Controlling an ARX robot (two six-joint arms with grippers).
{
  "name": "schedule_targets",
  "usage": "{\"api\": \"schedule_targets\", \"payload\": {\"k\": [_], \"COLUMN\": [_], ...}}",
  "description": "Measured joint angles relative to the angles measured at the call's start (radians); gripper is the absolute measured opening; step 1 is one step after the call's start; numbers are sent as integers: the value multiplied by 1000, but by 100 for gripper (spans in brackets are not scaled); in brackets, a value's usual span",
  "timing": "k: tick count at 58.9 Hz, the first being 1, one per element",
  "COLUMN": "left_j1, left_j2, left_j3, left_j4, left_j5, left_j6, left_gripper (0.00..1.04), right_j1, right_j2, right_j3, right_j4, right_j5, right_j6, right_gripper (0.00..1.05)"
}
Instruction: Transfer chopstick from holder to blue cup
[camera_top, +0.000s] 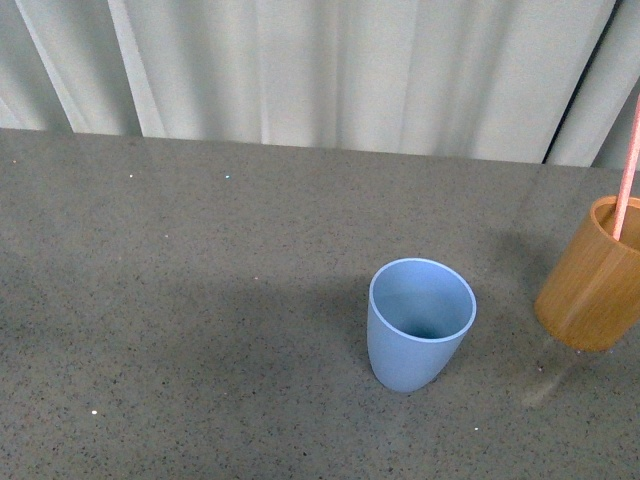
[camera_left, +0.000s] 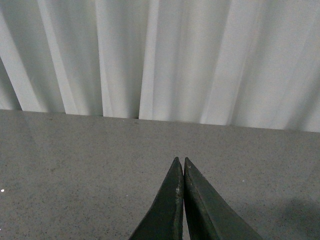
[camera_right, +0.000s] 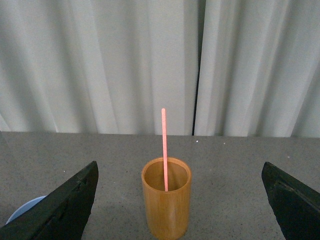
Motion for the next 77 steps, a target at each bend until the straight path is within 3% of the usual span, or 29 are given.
{"api": "schedule_targets", "payload": {"k": [43, 50, 64, 77], "left_j1": [0, 0, 0, 0], "left_j2": [-245, -386, -413, -413], "left_j3": [0, 0, 0, 0], "left_j4": [-241, -407, -416, -416], "left_j5": [3, 2, 2, 2], "left_j6": [0, 0, 0, 0], "left_gripper": [4, 4, 4, 40], "right_j1": [0, 0, 0, 0], "right_j2": [0, 0, 0, 0], "right_j3": [0, 0, 0, 0], "right_j4": [0, 0, 0, 0], "right_j5": [0, 0, 0, 0], "right_j6": [0, 0, 0, 0], "right_gripper": [95, 95, 95, 95]}}
